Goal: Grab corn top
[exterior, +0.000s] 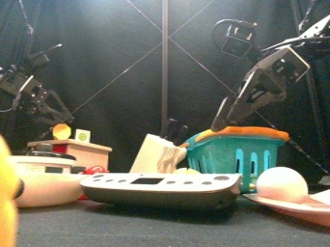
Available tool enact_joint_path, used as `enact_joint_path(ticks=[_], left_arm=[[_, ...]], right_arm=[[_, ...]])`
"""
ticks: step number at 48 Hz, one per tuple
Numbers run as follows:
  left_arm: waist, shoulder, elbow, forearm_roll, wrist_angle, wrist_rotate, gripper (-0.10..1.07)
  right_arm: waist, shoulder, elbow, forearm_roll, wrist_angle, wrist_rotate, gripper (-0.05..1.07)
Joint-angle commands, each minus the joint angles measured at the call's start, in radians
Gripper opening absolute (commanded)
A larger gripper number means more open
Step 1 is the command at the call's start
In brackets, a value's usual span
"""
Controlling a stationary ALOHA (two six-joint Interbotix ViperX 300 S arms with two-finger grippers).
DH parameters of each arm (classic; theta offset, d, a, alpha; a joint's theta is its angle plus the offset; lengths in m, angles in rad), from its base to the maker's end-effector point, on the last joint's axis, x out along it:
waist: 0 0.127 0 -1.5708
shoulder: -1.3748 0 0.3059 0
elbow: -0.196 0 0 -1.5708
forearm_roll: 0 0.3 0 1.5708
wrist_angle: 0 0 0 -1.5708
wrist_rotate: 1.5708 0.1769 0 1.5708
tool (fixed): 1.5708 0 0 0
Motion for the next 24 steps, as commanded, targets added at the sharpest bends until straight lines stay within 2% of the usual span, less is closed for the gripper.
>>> enact_joint_path(ticks=[1, 6, 8, 13, 20, 24], left_arm=[[-0.067, 0.006, -0.06, 0.038, 0.02, 0.002, 0.97], [-0.175, 0.006, -0.109, 0.091, 0.072, -0.002, 0.97], [-0.236, 0.012, -0.135, 0.104, 0.1, -0.003, 0.97], [-0.354, 0.057, -0.175, 0.1, 0.135, -0.005, 0.97], [-0.494, 0.224, -0.267, 0.087, 0.153, 0.002, 0.97], [-0.534, 0.325, -0.333, 0.103, 0.187, 0.003, 0.97]], right_arm=[[-0.002, -0.014, -0.02, 0.0, -0.005, 0.002, 1.03], [-0.002, -0.014, -0.021, 0.0, -0.003, 0.002, 1.03], [-0.002, -0.014, -0.021, 0.002, -0.005, 0.002, 1.03], [-0.002, -0.014, -0.023, 0.0, -0.003, 0.0, 1.03], [-0.002, -0.014, -0.021, 0.0, -0.005, 0.002, 1.03], [-0.003, -0.014, -0.021, 0.002, -0.005, 0.003, 1.03]])
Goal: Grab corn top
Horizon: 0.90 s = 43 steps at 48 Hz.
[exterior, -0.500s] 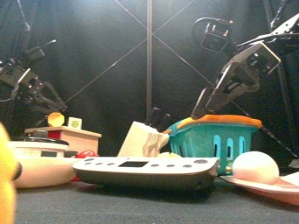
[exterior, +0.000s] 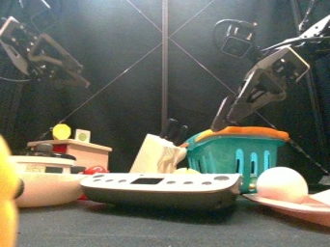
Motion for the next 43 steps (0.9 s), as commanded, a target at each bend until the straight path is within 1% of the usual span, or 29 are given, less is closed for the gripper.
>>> enact_joint_path(ticks=[1, 3, 7, 16, 20, 24, 29, 32, 37, 43], left_arm=[[-0.051, 0.129, -0.101, 0.02, 0.035, 0.002, 0.97], [-0.058, 0.186, -0.132, 0.032, 0.072, 0.0, 0.97], [-0.064, 0.264, -0.17, 0.038, 0.135, 0.0, 0.97], [-0.095, 0.391, -0.249, 0.038, 0.224, -0.002, 0.97], [-0.121, 0.428, -0.278, 0.038, 0.239, -0.003, 0.97], [-0.163, 0.463, -0.307, 0.037, 0.241, -0.003, 0.97], [-0.221, 0.529, -0.354, 0.038, 0.241, -0.003, 0.97], [-0.245, 0.572, -0.385, 0.04, 0.247, -0.002, 0.97], [-0.268, 0.647, -0.44, 0.052, 0.256, -0.002, 0.97], [-0.287, 0.706, -0.502, 0.091, 0.272, -0.002, 0.97]], right_arm=[[-0.002, -0.014, -0.023, 0.002, -0.005, 0.003, 1.03], [-0.002, -0.014, -0.025, 0.003, -0.003, 0.003, 1.03], [0.002, -0.014, -0.028, 0.005, -0.003, 0.003, 1.03], [0.006, -0.014, -0.029, 0.012, -0.005, 0.005, 1.03], [0.006, -0.014, -0.026, 0.015, -0.005, 0.005, 1.03], [0.008, -0.012, -0.025, 0.017, -0.005, 0.005, 1.03], [0.008, -0.012, -0.023, 0.017, -0.003, 0.005, 1.03], [0.008, -0.011, -0.025, 0.018, -0.003, 0.006, 1.03], [0.008, -0.011, -0.023, 0.025, -0.002, 0.006, 1.03], [0.009, -0.012, -0.025, 0.037, 0.002, 0.005, 1.03]])
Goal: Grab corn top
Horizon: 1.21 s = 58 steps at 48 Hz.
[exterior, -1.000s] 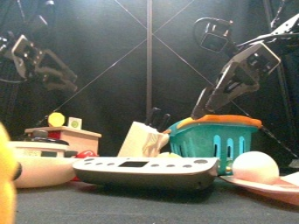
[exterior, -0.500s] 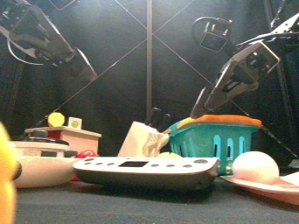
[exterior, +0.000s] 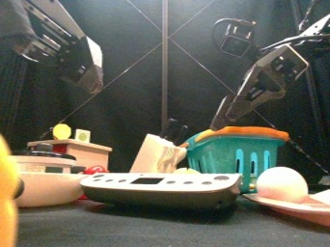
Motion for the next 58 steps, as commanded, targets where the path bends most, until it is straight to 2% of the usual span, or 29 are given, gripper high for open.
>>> enact_joint_path(ticks=[1, 15, 33, 48, 58], left_arm=[[-0.012, 0.032, -0.067, 0.029, 0.005, 0.002, 0.97], [-0.025, 0.112, -0.14, 0.049, 0.061, 0.0, 0.97], [-0.055, 0.175, -0.192, 0.066, 0.094, 0.002, 0.97], [-0.058, 0.229, -0.227, 0.15, 0.117, 0.002, 0.96], [-0.061, 0.25, -0.253, 0.164, 0.12, 0.002, 0.96]], right_arm=[[0.003, -0.014, -0.018, 0.009, -0.002, 0.0, 1.03], [0.003, -0.012, -0.018, 0.009, 0.002, 0.0, 1.03], [0.003, -0.009, -0.021, 0.008, 0.005, -0.002, 1.03], [0.003, -0.005, -0.023, 0.008, 0.005, -0.002, 1.03], [0.003, -0.003, -0.023, 0.006, 0.005, -0.002, 1.03]])
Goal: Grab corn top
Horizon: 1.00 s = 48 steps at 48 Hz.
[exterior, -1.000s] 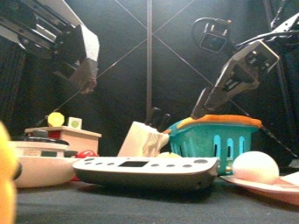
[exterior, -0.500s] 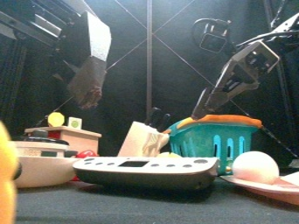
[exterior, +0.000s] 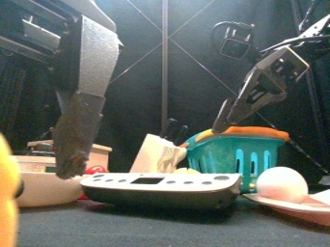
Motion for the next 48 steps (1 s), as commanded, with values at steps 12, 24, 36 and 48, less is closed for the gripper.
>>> enact_joint_path(ticks=[12, 24, 36, 48], left_arm=[[-0.006, 0.014, -0.04, 0.009, -0.002, 0.006, 0.96], [-0.012, 0.026, -0.055, 0.029, -0.002, 0.009, 0.96], [-0.017, 0.031, -0.061, 0.06, -0.002, 0.009, 0.96], [-0.02, 0.032, -0.063, 0.069, -0.002, 0.011, 0.96]], right_arm=[[-0.002, -0.012, -0.023, -0.002, -0.003, -0.002, 1.03], [-0.002, -0.009, -0.023, -0.002, -0.003, -0.002, 1.03], [-0.003, 0.002, -0.031, -0.003, -0.003, -0.003, 1.03], [-0.003, 0.011, -0.038, -0.003, -0.003, -0.003, 1.03]])
